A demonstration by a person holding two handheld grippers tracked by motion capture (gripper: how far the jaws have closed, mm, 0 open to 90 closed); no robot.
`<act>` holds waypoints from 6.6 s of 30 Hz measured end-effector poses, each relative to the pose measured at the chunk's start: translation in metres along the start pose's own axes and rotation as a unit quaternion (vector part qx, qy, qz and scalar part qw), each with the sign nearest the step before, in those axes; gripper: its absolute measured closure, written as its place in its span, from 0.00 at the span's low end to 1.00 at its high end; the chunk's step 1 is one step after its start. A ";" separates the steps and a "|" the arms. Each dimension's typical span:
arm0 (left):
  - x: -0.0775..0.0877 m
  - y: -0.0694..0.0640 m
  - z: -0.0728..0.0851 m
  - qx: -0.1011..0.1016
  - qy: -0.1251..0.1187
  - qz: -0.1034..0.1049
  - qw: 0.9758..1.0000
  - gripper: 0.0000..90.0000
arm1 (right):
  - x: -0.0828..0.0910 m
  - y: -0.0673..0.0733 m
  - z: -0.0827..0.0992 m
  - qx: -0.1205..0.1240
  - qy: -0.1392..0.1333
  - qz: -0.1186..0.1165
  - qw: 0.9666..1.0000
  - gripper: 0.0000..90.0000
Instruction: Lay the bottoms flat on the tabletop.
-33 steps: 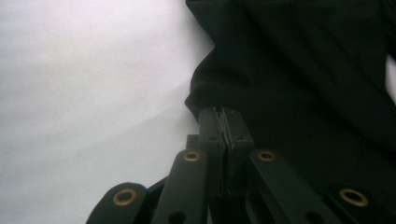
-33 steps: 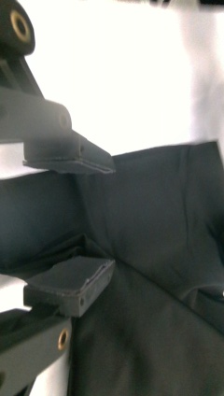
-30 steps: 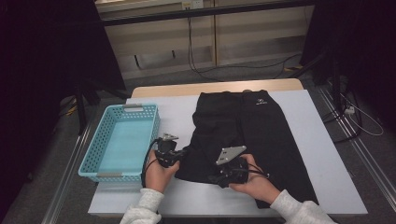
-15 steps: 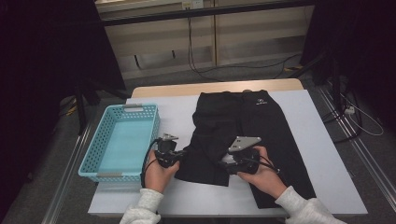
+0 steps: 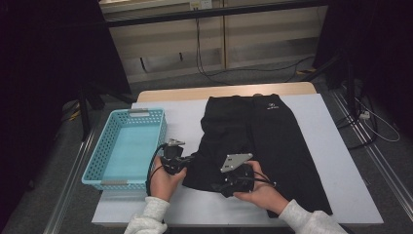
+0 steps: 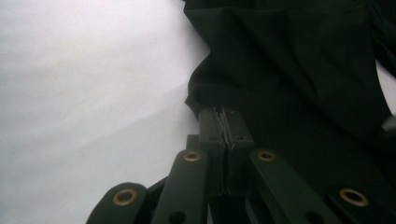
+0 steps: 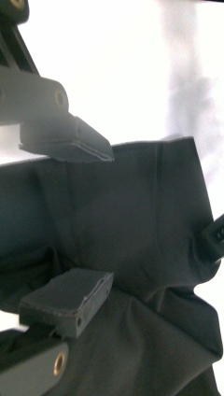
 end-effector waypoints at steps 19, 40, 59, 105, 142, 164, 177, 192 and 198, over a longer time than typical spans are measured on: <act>-0.001 0.000 0.000 0.007 0.002 0.000 1.000 0.95 | -0.006 0.008 0.006 0.021 0.021 -0.034 0.999 0.98; -0.027 0.000 -0.006 -0.014 0.002 0.011 1.000 0.74 | 0.018 0.018 0.020 0.032 0.037 -0.097 0.994 0.98; 0.004 0.003 -0.009 0.034 -0.005 0.004 0.999 0.99 | 0.021 0.017 0.018 0.024 0.029 -0.104 0.994 0.98; -0.010 0.013 -0.013 0.008 -0.014 -0.019 1.000 0.97 | 0.021 0.041 0.014 0.042 0.026 -0.127 0.991 0.96; -0.015 0.018 -0.011 -0.013 -0.021 -0.042 0.999 0.40 | 0.022 -0.066 0.034 -0.108 0.071 0.069 0.989 0.99; -0.009 0.012 -0.001 0.044 0.011 -0.031 0.999 0.99 | 0.024 -0.060 0.036 -0.084 0.067 0.068 0.992 0.88; -0.007 0.011 0.000 0.036 0.004 -0.024 0.999 0.88 | 0.030 -0.059 0.036 -0.081 0.062 0.056 0.993 0.91; 0.002 0.002 -0.006 -0.009 -0.015 0.006 1.000 0.34 | 0.040 -0.080 0.021 -0.116 -0.009 0.115 0.986 0.41; 0.002 0.002 -0.005 -0.013 -0.010 0.003 1.000 0.23 | 0.041 -0.089 0.021 -0.131 -0.016 0.130 0.983 0.31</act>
Point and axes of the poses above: each handheld gripper's, and its own axes: x roughly backward along the jaws, z roughly out of its underside, y roughly to its left, the point moved 4 cm from there along -x, roughly forward along the jaws, and after that the axes turned 14 degrees about z, right-handed, at the moved point
